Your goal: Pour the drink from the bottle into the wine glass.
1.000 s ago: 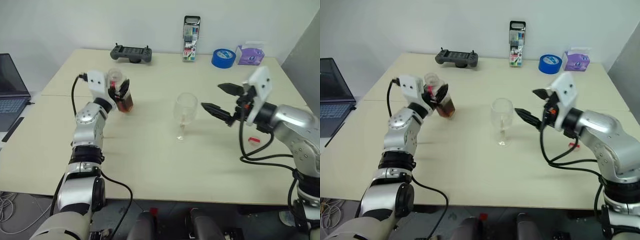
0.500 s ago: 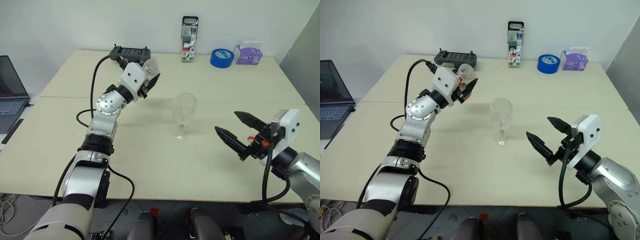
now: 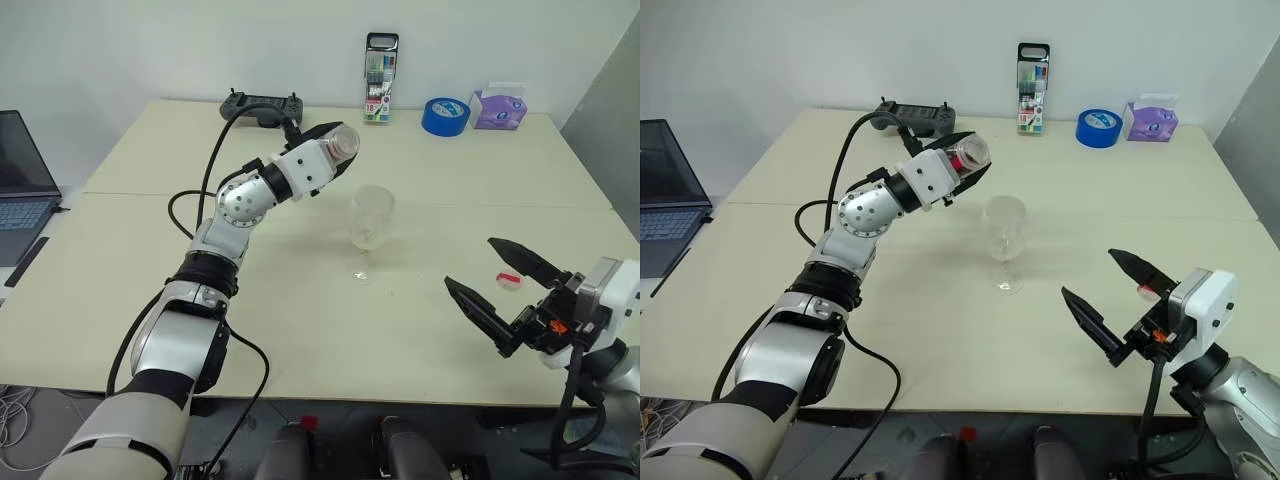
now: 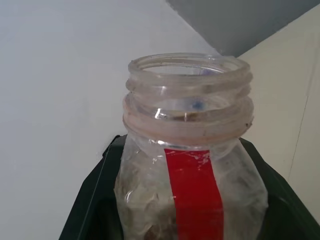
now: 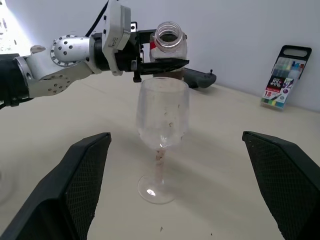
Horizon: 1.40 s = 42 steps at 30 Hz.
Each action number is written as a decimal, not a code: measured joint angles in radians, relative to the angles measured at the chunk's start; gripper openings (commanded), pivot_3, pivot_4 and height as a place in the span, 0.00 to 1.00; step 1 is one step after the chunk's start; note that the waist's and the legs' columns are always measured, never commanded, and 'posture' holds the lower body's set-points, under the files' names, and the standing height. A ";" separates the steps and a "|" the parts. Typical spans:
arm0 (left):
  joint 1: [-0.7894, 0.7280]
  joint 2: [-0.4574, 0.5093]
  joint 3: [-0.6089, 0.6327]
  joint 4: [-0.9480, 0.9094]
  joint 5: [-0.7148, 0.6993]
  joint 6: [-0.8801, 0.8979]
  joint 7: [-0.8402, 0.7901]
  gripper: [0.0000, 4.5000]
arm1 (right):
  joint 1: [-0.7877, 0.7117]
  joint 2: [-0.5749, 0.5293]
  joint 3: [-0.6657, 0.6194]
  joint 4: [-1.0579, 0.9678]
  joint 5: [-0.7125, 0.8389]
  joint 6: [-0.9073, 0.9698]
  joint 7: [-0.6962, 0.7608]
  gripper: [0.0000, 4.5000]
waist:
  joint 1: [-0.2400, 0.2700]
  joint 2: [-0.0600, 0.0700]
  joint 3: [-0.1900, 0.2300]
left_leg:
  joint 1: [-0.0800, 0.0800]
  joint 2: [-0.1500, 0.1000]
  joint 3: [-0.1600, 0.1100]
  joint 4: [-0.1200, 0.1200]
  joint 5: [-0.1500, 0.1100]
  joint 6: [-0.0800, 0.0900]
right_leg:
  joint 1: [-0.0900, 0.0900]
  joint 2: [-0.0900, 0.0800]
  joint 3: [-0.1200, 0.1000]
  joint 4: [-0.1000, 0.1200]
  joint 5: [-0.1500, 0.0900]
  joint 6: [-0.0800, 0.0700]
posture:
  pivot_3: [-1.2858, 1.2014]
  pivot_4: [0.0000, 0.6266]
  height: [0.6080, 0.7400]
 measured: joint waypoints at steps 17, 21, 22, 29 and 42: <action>-0.067 0.050 -0.111 0.041 0.236 -0.181 0.140 0.44 | -0.108 -0.077 0.057 0.005 0.003 -0.027 -0.002 1.00 | 0.002 0.000 0.000 | 0.000 0.000 0.001 0.001 0.000 0.000 | 0.000 0.000 0.000 0.000 0.000 0.000 | 0.52 0.24 1.00; -0.098 0.065 -0.137 0.055 0.291 -0.209 0.194 0.44 | -0.112 -0.079 0.070 0.008 0.002 -0.027 -0.002 1.00 | 0.002 0.000 0.000 | 0.000 0.000 0.001 0.001 0.000 0.000 | 0.000 0.000 0.000 0.000 0.000 0.000 | 0.52 0.24 1.00; -0.104 0.069 -0.144 0.059 0.309 -0.217 0.212 0.44 | -0.114 -0.079 0.072 0.009 0.001 -0.027 -0.002 1.00 | 0.002 0.000 0.000 | 0.000 0.000 0.001 0.001 0.000 0.000 | 0.000 0.000 0.000 0.000 0.000 0.000 | 0.52 0.24 1.00; -0.145 0.103 -0.193 0.099 0.432 -0.249 0.349 0.44 | -0.134 -0.079 0.074 0.013 -0.004 -0.027 -0.003 1.00 | 0.002 0.000 0.000 | 0.000 0.000 0.002 0.001 0.000 0.000 | 0.000 0.000 0.000 0.000 0.000 0.000 | 0.52 0.24 1.00; -0.185 0.123 -0.248 0.162 0.524 -0.275 0.494 0.44 | -0.152 -0.079 0.094 0.027 -0.007 -0.027 -0.014 1.00 | 0.002 0.000 0.000 | 0.000 0.000 0.003 0.001 0.000 0.000 | 0.000 -0.001 0.000 0.001 0.000 0.000 | 0.52 0.24 1.00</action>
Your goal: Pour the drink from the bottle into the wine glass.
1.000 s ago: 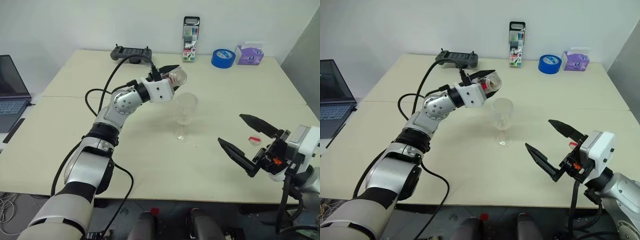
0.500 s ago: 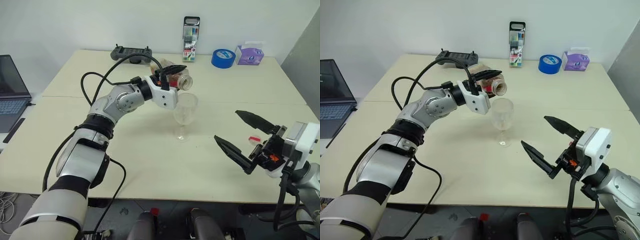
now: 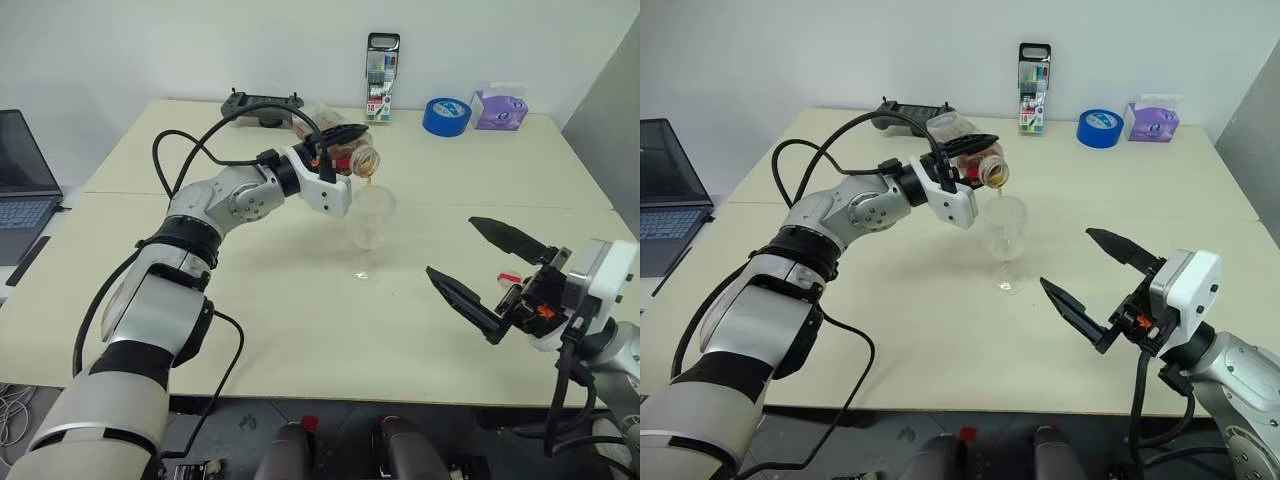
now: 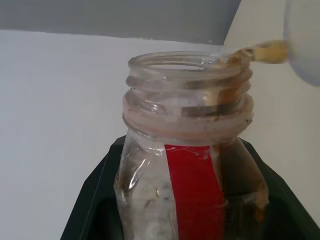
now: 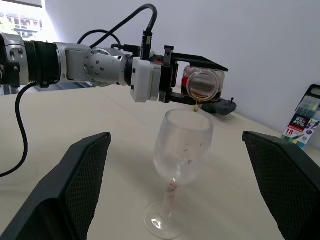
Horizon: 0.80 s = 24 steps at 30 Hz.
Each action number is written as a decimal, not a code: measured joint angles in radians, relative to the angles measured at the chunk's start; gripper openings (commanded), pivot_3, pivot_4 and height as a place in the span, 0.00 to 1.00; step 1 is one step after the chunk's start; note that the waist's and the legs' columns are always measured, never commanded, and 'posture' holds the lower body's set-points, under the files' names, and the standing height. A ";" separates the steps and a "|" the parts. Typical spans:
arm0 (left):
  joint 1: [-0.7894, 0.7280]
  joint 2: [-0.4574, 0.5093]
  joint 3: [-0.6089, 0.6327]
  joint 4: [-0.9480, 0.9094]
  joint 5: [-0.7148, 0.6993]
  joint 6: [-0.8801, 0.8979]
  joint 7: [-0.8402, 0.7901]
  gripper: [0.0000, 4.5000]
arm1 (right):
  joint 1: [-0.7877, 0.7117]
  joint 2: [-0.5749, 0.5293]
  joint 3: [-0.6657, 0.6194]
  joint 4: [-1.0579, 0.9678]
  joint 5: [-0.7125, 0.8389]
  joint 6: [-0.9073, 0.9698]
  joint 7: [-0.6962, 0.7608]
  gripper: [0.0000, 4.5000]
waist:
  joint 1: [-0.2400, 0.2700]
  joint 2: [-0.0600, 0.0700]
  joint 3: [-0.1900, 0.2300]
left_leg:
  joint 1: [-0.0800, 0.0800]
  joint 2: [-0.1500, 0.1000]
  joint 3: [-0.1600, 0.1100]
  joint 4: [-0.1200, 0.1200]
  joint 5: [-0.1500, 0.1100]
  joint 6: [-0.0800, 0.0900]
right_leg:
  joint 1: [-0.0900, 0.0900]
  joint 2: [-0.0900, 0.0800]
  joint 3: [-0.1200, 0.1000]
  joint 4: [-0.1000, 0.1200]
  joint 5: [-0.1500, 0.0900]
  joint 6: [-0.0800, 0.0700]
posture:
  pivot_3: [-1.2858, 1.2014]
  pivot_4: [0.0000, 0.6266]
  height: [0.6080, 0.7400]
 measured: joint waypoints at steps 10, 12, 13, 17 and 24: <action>-0.017 0.013 -0.023 0.003 0.039 -0.031 0.097 0.44 | 0.019 -0.001 0.016 0.007 -0.012 0.000 -0.009 1.00 | 0.000 0.000 0.000 | 0.000 0.000 0.001 0.000 0.000 0.000 | 0.000 0.000 0.000 0.000 0.000 0.000 | 0.52 0.24 1.00; -0.020 0.017 -0.031 0.003 0.048 -0.031 0.112 0.44 | 0.019 -0.001 0.016 0.007 -0.017 0.000 -0.009 1.00 | 0.000 0.000 0.000 | 0.000 0.000 0.001 0.000 0.000 0.000 | 0.000 0.000 0.000 0.000 0.000 0.000 | 0.52 0.24 1.00; -0.023 0.019 -0.033 0.003 0.053 -0.031 0.119 0.44 | 0.019 -0.001 0.016 0.007 -0.019 0.000 -0.009 1.00 | 0.000 0.000 0.000 | 0.000 0.000 0.001 0.000 0.000 0.000 | 0.000 0.000 0.000 0.000 0.000 0.000 | 0.52 0.24 1.00; -0.034 0.022 -0.041 0.005 0.062 -0.030 0.144 0.44 | 0.018 0.000 0.017 0.011 -0.026 0.001 -0.010 1.00 | 0.000 0.000 0.000 | 0.000 0.000 0.001 0.000 0.000 0.000 | 0.000 0.000 0.000 0.000 0.000 0.000 | 0.52 0.24 1.00; -0.042 0.023 -0.055 0.020 0.080 -0.034 0.164 0.43 | 0.017 0.000 0.019 0.034 -0.033 0.003 -0.010 1.00 | 0.000 0.000 0.000 | 0.000 0.000 0.002 0.000 0.000 0.000 | 0.000 0.000 0.000 0.001 0.000 0.000 | 0.52 0.24 1.00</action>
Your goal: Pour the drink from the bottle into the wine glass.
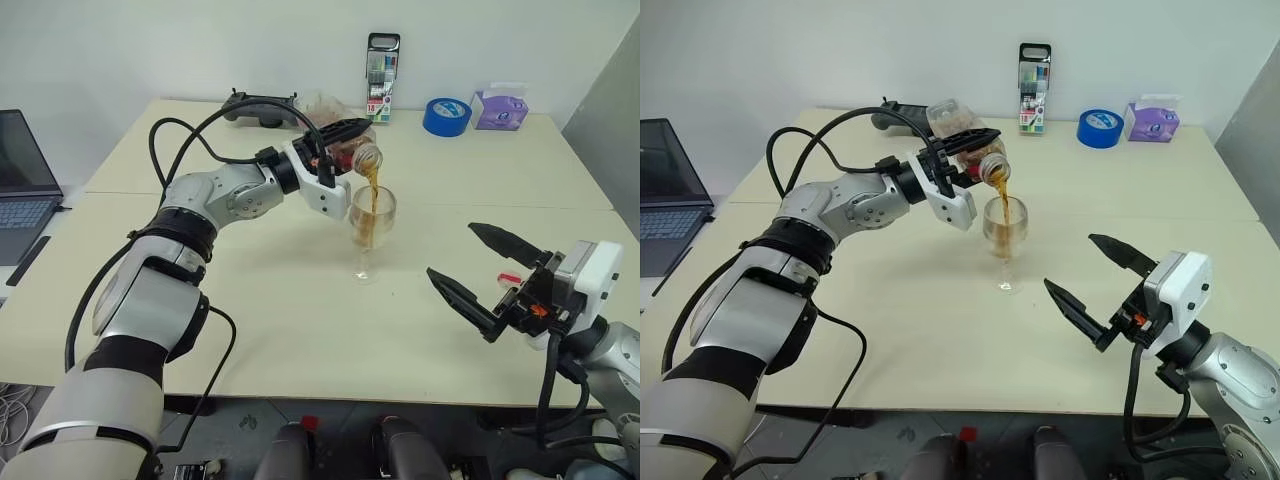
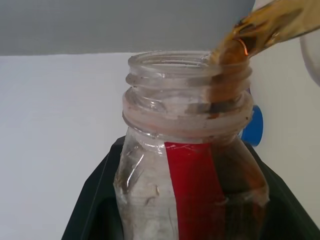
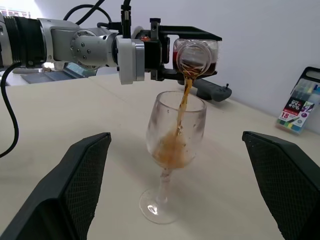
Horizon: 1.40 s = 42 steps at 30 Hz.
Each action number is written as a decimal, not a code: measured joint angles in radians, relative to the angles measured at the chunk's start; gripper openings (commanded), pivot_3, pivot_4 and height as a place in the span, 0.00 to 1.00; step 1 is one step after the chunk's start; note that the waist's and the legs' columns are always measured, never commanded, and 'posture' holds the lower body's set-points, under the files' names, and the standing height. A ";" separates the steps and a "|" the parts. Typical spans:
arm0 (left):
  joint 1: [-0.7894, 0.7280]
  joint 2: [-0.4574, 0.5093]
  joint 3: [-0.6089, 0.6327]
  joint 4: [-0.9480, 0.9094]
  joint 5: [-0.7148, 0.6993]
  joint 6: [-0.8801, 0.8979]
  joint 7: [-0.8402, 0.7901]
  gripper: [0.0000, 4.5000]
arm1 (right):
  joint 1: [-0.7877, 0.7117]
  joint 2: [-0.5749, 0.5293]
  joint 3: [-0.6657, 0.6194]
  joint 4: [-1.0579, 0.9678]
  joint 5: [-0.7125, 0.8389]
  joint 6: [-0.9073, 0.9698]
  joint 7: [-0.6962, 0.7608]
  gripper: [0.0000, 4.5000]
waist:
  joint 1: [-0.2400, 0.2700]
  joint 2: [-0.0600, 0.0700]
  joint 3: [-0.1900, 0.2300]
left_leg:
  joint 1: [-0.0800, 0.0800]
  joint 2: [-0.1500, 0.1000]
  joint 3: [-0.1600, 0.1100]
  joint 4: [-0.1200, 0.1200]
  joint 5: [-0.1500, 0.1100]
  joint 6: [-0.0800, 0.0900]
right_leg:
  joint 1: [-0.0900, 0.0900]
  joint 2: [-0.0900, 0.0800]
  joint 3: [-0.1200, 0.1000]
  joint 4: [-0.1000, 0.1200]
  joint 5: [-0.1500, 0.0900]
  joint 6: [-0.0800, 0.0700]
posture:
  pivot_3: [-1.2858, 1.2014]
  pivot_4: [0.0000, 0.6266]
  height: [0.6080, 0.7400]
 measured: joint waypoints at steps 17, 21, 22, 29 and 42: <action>-0.031 0.024 -0.013 0.014 0.022 0.001 0.024 0.43 | -0.015 0.004 0.022 0.029 -0.003 0.000 0.000 1.00 | 0.000 0.000 0.000 | 0.000 0.000 0.000 0.000 0.000 0.000 | 0.000 0.000 0.000 0.000 0.000 0.000 | 0.52 0.24 1.00; -0.031 0.024 -0.014 0.014 0.023 0.004 0.024 0.43 | -0.015 0.005 0.035 0.033 -0.004 0.000 0.001 1.00 | 0.000 0.000 0.000 | 0.000 0.000 0.000 0.000 0.000 0.000 | 0.000 0.000 0.000 0.000 0.000 0.000 | 0.52 0.24 1.00; -0.031 0.024 -0.014 0.014 0.023 0.005 0.024 0.43 | -0.015 0.005 0.037 0.037 -0.004 0.000 0.001 1.00 | 0.000 0.000 0.000 | 0.000 0.000 0.000 0.000 0.000 0.000 | 0.000 0.000 0.000 0.000 0.000 0.000 | 0.52 0.24 1.00; -0.031 0.024 -0.015 0.014 0.022 0.011 0.024 0.43 | -0.029 0.006 0.038 0.048 -0.006 0.000 0.000 1.00 | 0.000 0.000 0.000 | 0.000 0.000 0.000 0.000 0.000 0.000 | 0.000 0.000 0.000 0.000 0.000 0.000 | 0.52 0.24 1.00; -0.031 0.027 -0.023 0.014 0.038 0.019 0.052 0.43 | -0.031 0.006 0.038 0.051 -0.004 0.000 0.001 1.00 | 0.000 0.000 0.000 | 0.000 0.000 0.000 0.001 0.000 0.000 | 0.000 0.000 0.000 0.001 0.000 0.000 | 0.52 0.24 1.00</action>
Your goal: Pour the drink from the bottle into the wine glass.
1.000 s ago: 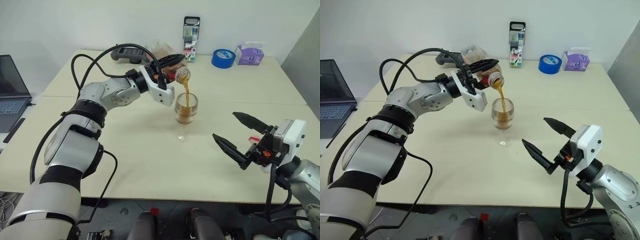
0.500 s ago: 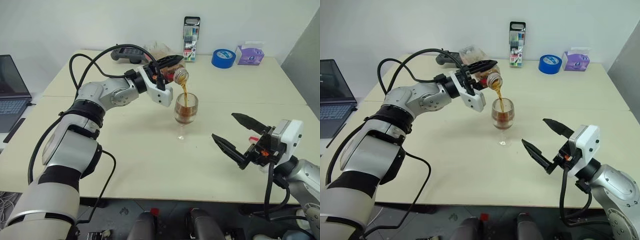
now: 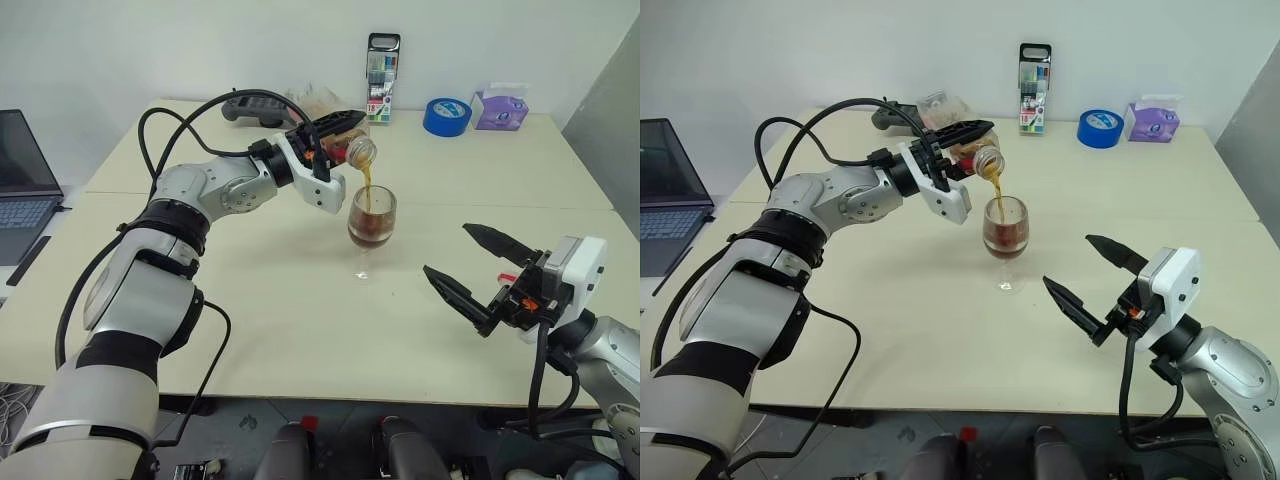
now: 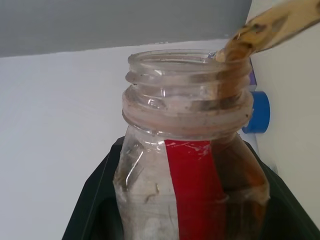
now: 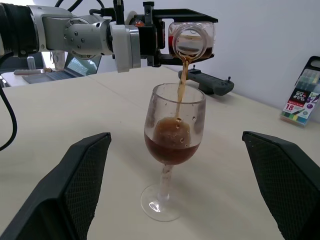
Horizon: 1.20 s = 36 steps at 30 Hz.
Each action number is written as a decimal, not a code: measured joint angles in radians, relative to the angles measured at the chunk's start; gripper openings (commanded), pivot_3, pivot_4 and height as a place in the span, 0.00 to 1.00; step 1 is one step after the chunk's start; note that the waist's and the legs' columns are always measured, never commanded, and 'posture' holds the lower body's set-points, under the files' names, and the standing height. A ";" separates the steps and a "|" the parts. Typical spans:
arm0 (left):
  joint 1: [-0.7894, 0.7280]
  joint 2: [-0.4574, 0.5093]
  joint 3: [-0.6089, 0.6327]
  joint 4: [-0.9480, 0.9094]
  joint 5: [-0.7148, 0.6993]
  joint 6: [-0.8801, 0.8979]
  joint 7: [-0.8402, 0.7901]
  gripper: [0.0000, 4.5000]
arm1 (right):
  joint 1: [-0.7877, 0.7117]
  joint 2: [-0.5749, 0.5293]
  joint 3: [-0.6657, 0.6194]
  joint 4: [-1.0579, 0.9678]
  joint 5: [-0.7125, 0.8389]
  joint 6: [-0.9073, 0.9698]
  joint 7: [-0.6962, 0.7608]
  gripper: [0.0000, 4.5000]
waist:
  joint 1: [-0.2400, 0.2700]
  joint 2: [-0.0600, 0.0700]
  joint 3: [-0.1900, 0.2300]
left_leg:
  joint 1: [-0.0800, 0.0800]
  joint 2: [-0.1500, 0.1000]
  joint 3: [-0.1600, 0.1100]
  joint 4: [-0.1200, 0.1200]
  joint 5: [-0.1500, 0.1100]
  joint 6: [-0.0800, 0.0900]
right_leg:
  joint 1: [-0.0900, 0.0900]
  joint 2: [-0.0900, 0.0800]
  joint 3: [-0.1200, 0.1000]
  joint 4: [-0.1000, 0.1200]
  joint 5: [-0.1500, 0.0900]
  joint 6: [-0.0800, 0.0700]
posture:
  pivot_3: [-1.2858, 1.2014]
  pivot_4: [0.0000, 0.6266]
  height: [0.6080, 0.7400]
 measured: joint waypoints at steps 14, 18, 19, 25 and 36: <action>0.035 -0.100 0.140 0.076 -0.372 -0.012 -0.347 0.42 | -0.040 -0.001 0.001 0.034 0.018 0.022 0.002 1.00 | -0.002 0.000 0.000 | 0.000 0.000 0.001 0.001 0.000 0.000 | 0.000 0.000 0.000 0.001 0.000 0.000 | 0.52 0.24 1.00; 0.085 -0.121 0.196 0.072 -0.518 0.024 -0.517 0.42 | -0.046 -0.001 0.001 0.038 0.026 0.027 0.010 1.00 | -0.004 0.000 0.000 | 0.000 0.000 0.001 0.001 0.000 0.000 | 0.000 0.000 0.000 0.001 0.000 0.000 | 0.52 0.24 1.00; 0.099 -0.129 0.217 0.069 -0.561 0.043 -0.560 0.42 | -0.053 -0.002 0.001 0.038 0.034 0.031 0.012 1.00 | -0.005 0.000 0.000 | 0.000 0.000 0.000 0.001 0.000 0.000 | 0.000 0.000 0.000 0.001 0.000 0.000 | 0.52 0.24 1.00; 0.135 -0.184 0.417 -0.023 -0.870 0.329 -0.743 0.42 | -0.300 -0.033 0.021 0.068 0.142 0.150 -0.046 1.00 | -0.016 0.000 0.000 | -0.001 0.001 -0.002 0.006 0.000 0.000 | 0.000 0.000 0.000 0.004 0.000 0.000 | 0.52 0.24 1.00; 0.391 -0.153 0.710 -0.248 -1.099 0.973 -0.552 0.42 | -0.876 0.116 0.258 0.399 0.352 0.582 -0.285 1.00 | -0.037 0.001 -0.001 | -0.003 0.005 -0.006 0.008 0.000 0.000 | -0.004 -0.001 0.001 0.009 0.000 0.000 | 0.52 0.24 1.00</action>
